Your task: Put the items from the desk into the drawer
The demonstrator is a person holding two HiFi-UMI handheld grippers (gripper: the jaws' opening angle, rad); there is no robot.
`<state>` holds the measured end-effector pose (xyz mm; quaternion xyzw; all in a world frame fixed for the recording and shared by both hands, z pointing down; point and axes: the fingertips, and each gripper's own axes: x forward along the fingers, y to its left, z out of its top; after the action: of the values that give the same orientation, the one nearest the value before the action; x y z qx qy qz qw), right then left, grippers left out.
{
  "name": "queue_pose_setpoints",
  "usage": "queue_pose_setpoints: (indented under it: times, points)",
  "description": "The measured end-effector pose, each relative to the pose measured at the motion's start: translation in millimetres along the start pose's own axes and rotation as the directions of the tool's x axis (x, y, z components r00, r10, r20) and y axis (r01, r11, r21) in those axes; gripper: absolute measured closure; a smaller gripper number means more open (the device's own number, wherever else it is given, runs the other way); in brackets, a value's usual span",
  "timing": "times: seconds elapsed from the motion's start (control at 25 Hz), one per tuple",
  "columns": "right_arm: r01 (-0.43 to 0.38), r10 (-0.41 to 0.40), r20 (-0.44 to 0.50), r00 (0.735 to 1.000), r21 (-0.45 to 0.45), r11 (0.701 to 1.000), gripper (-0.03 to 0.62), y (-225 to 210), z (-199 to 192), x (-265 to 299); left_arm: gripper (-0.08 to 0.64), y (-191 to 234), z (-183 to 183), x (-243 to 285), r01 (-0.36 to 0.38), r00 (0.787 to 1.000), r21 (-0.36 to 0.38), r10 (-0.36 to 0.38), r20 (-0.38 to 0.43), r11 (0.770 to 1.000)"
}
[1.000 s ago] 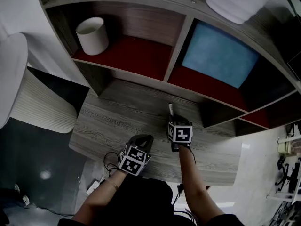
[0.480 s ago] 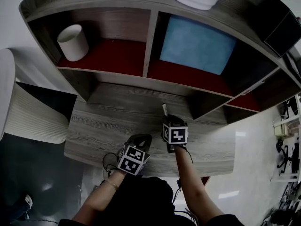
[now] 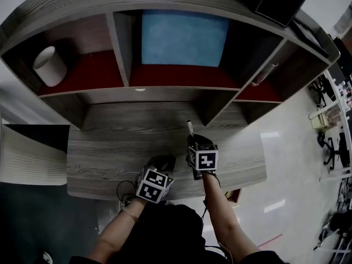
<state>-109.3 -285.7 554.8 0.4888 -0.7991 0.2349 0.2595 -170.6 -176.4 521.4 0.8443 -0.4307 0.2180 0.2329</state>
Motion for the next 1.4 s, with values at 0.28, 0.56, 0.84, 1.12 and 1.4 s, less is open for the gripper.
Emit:
queue_pose_setpoints:
  times: [0.28,0.56,0.84,1.12,1.4]
  points:
    - [0.063,-0.065,0.028,0.997,0.074,0.995,0.526,-44.0,-22.8,-42.3,0.531,-51.8,6.2,19.4,0.081,0.997,0.059,-0.08,-0.018,0.995]
    - [0.134,-0.138,0.025,0.99,0.126,0.983,0.527,-84.7,-50.4,-98.8,0.531,-113.1,11.6,33.0,0.15,0.989,0.087,-0.149,-0.026,0.985]
    - [0.183,-0.19,0.033,0.981,0.152,0.971,0.526,-123.9,-68.5,-148.0,0.531,-162.2,15.7,48.2,0.186,0.983,0.063,-0.185,-0.023,0.981]
    - [0.203,-0.213,0.038,0.976,0.172,0.964,0.527,-149.0,-93.5,-181.8,0.531,-198.4,9.6,55.9,0.191,0.981,0.053,-0.19,-0.027,0.98]
    - [0.213,-0.223,0.03,0.974,0.186,0.959,0.526,-169.5,-122.8,-210.1,0.531,-234.3,-5.2,60.9,0.194,0.981,0.049,-0.192,-0.04,0.98]
